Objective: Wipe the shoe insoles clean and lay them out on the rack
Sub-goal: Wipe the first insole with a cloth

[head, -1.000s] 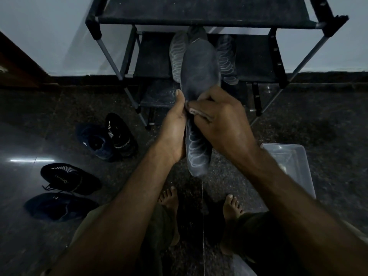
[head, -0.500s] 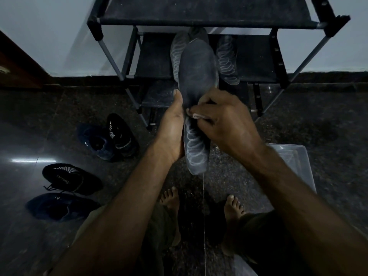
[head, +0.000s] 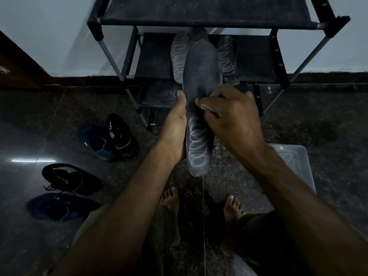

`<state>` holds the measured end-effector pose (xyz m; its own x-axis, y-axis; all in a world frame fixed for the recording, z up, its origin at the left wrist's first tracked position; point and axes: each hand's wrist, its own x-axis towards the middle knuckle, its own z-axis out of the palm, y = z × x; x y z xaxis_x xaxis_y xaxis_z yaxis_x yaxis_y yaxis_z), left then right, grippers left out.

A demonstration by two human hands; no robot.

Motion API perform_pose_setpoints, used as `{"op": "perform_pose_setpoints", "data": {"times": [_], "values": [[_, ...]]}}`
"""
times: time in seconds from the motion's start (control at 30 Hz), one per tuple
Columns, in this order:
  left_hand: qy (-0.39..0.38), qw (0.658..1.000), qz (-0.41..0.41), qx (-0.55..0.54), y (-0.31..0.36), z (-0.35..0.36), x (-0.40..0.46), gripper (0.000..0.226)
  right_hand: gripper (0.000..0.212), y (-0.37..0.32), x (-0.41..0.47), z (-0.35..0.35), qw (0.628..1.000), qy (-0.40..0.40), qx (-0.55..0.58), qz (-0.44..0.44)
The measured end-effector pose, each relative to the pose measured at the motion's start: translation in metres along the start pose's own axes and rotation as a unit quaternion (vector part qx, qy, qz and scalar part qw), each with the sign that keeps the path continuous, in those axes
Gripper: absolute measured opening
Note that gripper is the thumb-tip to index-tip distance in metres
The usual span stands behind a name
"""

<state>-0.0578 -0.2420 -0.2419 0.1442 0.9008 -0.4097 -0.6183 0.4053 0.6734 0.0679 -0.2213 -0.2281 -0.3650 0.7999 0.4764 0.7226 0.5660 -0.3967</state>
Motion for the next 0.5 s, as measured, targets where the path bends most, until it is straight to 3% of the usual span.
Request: {"op": "perform_pose_setpoints", "data": {"times": [0.13,0.33,0.5], "values": [[0.006,1.0,-0.007,0.0,-0.004,0.004,-0.001,0.062,0.018,0.002,0.0,0.001,0.997,0.032,0.054,0.052],[0.004,1.0,-0.006,-0.025,-0.001,0.0,-0.001,0.063,0.016,-0.007,-0.002,0.001,0.995,-0.009,0.096,-0.009],[0.003,1.0,-0.007,-0.004,-0.001,0.005,0.0,0.061,0.022,0.012,0.005,-0.006,0.99,0.068,0.1,0.07]]}}
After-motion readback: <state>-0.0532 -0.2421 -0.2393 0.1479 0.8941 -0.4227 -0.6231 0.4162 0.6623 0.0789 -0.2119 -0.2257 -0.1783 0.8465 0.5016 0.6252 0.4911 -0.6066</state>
